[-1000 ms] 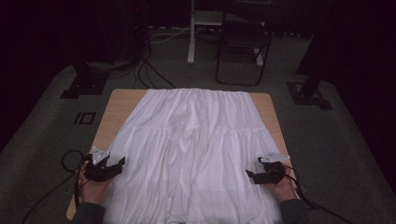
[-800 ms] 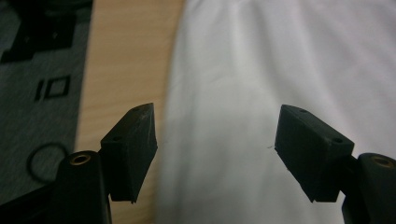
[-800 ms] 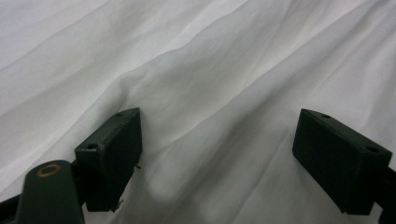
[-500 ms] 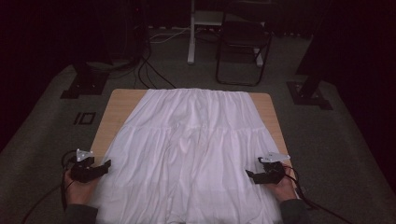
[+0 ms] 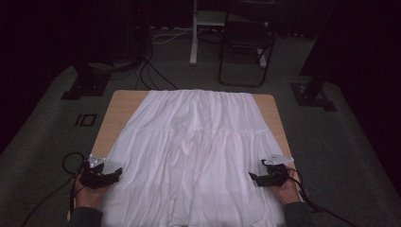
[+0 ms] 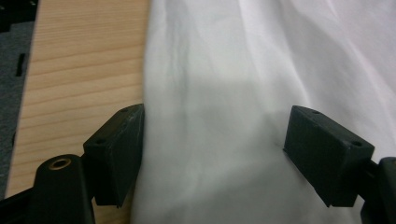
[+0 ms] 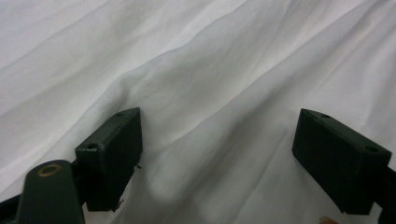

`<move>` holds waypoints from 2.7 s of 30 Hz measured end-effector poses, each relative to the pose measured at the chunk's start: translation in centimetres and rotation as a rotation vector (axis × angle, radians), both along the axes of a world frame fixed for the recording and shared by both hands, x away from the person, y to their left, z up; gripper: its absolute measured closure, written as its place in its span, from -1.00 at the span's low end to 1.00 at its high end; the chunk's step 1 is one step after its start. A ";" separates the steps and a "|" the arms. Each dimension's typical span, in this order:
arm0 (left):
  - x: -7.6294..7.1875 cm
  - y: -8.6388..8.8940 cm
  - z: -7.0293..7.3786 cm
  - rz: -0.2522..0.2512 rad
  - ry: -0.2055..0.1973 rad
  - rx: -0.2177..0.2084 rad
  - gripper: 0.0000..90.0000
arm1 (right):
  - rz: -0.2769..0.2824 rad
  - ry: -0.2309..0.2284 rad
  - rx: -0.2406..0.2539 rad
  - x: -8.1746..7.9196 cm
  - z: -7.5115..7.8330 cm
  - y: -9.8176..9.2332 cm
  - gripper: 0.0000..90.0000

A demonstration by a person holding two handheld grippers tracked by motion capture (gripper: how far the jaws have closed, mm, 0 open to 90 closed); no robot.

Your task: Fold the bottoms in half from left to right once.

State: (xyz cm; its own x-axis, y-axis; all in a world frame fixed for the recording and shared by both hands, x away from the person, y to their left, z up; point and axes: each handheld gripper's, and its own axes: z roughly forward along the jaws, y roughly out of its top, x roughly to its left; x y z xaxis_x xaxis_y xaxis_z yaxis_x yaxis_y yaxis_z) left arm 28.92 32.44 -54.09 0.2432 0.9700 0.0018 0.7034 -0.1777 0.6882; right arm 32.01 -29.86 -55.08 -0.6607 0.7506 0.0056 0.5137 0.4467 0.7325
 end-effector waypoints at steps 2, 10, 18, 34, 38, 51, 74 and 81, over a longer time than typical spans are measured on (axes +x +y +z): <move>-0.2 -0.1 0.0 -0.015 -0.001 0.000 -0.52 | -0.001 0.000 0.000 0.0 0.0 0.0 -0.66; -0.7 -0.4 -0.3 -0.086 -0.022 -0.004 -0.63 | -0.006 0.001 0.001 -0.1 0.0 0.0 -0.65; -1.1 0.4 0.2 -0.052 -0.032 -0.030 0.56 | -0.006 0.000 0.033 -0.6 0.5 -0.4 0.15; -1.0 0.4 0.3 -0.066 -0.023 -0.017 0.92 | -0.397 0.028 0.012 -1.6 0.8 -6.9 -0.63; -1.0 0.5 0.3 -0.065 -0.021 -0.027 0.92 | -0.372 0.059 0.024 -1.8 0.4 -6.5 -0.68; -0.8 0.2 0.6 -0.077 -0.006 0.035 0.94 | -0.410 0.054 -0.033 -2.0 1.2 -7.5 0.94; 1.3 13.1 4.9 0.447 -0.118 0.097 0.95 | -0.529 -0.011 0.037 -2.5 1.7 -10.4 0.94; 0.7 12.7 6.4 0.496 -0.151 0.151 0.95 | -0.482 -0.007 0.042 -2.4 1.8 -9.8 0.93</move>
